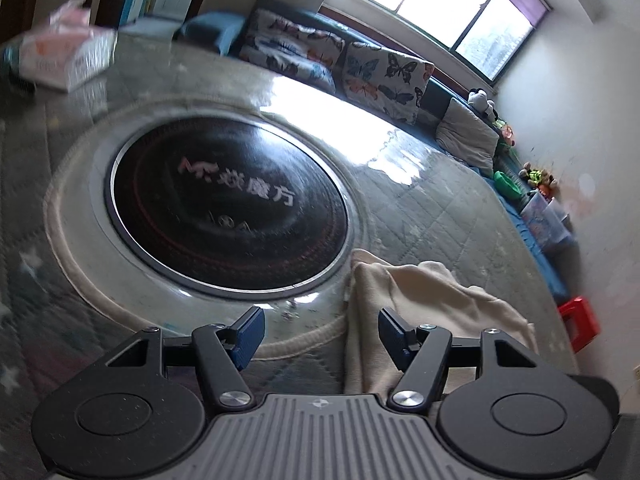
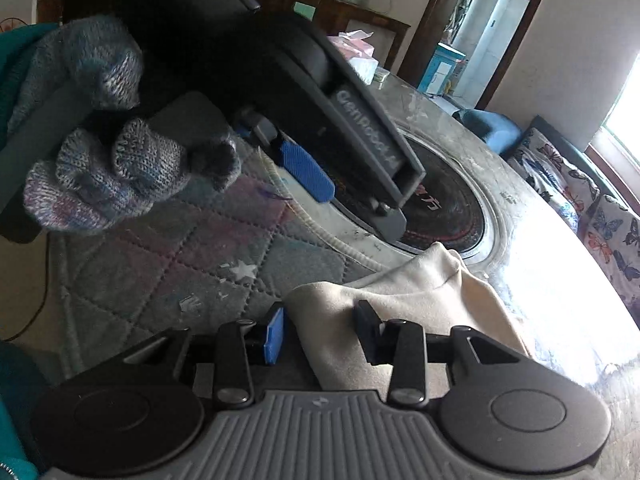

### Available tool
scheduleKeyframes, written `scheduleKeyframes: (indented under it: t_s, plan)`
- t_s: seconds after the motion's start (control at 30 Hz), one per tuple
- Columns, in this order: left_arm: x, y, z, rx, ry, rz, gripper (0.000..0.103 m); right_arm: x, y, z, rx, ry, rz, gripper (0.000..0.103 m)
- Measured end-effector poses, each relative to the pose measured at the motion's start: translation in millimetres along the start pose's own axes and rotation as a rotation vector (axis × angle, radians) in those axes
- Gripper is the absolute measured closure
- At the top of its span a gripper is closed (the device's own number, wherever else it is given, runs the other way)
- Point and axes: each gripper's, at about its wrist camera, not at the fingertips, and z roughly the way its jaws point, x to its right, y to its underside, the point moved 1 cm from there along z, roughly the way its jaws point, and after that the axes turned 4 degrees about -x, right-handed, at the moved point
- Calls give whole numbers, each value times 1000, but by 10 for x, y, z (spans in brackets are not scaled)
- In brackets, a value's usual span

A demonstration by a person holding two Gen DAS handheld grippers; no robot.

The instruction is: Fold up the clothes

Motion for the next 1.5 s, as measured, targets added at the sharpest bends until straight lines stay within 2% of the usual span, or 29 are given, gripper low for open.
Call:
scheduleKeyframes:
  t_s: [0.1,0.27,0.57,0.63,0.7,0.8,0.97,1.03,1.17,1.43,1.5]
  plan:
    - [-9,-21,60,-24,31,-65,37,84,8,-36,22,-4,55,87]
    - [-2,-56,163,-62,82,-173,37,289,27,-161,75,-45,183,91]
    - [154,-44,325,-97,137,-230,39,512,108,-387,163,-80,298,92]
    - [146,-39,368,-110,164,-252,46,537,138,-395,169,-85,307,92]
    - [108,-31,422,-127,182,-287,65,542,162,-399,172,-96,315,92]
    - [20,-19,464,-136,197,-338,80,535,194,-391,175,-106,316,92]
    - [-40,-1,453,-134,211,-353,84,580,249,-401,176,-106,342,89]
    - [-28,-2,445,-130,205,-339,84,628,292,-446,183,-100,369,83]
    - [1,-5,437,-127,193,-320,84,784,501,-560,185,-31,443,80]
    - [65,-15,442,-124,167,-279,84,1461,1216,-614,99,229,710,78]
    - [79,-19,444,-123,160,-268,84,1593,1392,-614,77,284,760,72]
